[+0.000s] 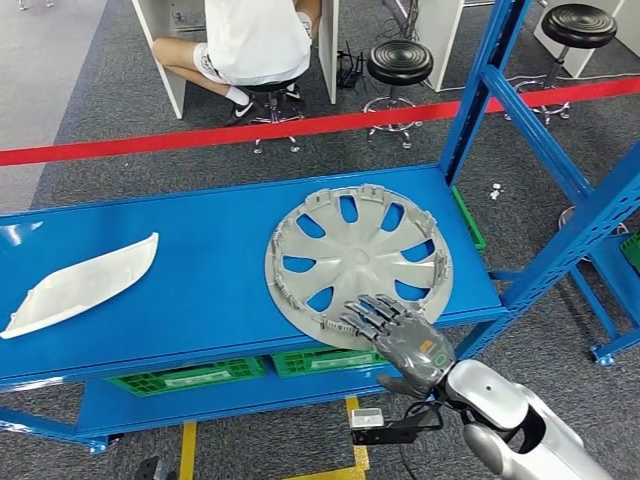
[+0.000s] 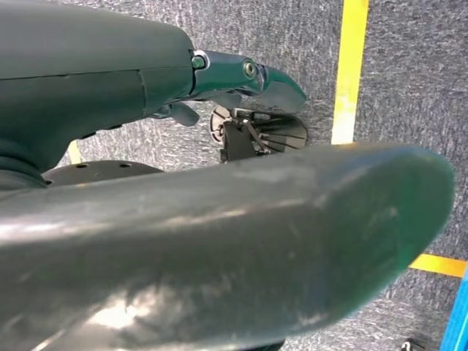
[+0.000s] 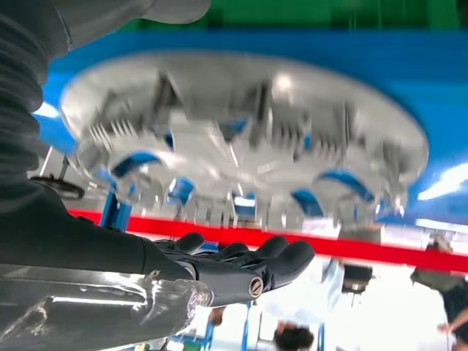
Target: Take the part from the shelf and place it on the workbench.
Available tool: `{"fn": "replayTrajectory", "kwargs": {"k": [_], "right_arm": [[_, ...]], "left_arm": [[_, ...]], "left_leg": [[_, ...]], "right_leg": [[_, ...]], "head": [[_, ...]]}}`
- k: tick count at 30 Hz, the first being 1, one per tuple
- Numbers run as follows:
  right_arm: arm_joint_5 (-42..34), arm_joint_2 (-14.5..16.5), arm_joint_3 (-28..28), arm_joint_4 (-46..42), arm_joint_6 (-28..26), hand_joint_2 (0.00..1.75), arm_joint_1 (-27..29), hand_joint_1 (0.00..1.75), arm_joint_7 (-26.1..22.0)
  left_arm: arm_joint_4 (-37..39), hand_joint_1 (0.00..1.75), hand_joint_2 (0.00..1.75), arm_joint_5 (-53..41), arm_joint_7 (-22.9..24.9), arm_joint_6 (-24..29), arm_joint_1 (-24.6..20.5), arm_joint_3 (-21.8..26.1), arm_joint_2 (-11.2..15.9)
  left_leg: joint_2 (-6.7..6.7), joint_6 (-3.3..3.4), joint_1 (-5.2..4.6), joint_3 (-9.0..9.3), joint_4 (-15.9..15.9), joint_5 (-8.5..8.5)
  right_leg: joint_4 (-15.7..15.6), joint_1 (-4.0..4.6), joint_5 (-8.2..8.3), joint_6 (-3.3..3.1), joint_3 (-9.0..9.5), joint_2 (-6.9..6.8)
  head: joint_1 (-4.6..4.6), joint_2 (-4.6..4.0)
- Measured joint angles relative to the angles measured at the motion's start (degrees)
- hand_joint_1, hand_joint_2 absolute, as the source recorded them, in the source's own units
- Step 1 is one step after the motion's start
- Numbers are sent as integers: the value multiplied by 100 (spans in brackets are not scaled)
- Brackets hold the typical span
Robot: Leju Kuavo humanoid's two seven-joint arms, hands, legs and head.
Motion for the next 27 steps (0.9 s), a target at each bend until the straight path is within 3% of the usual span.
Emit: {"fn": "replayTrajectory", "kwargs": {"k": [19,27], "right_arm": [[-69,184,274,233,172,175,-450,0,137],[-256,221,447,656,579,175,-725,0,169]], "left_arm": [[0,0,0,-82,18,-35,-2,0,-15],[0,0,0,-156,13,-60,-6,3,-15]], "left_leg": [[0,1,0,2,0,-2],[0,1,0,1,0,-1]], "right_leg": [[0,0,-1,-1,1,-1],[0,0,-1,-1,2,-1]], "head": [[-1,0],[-1,0]]}}
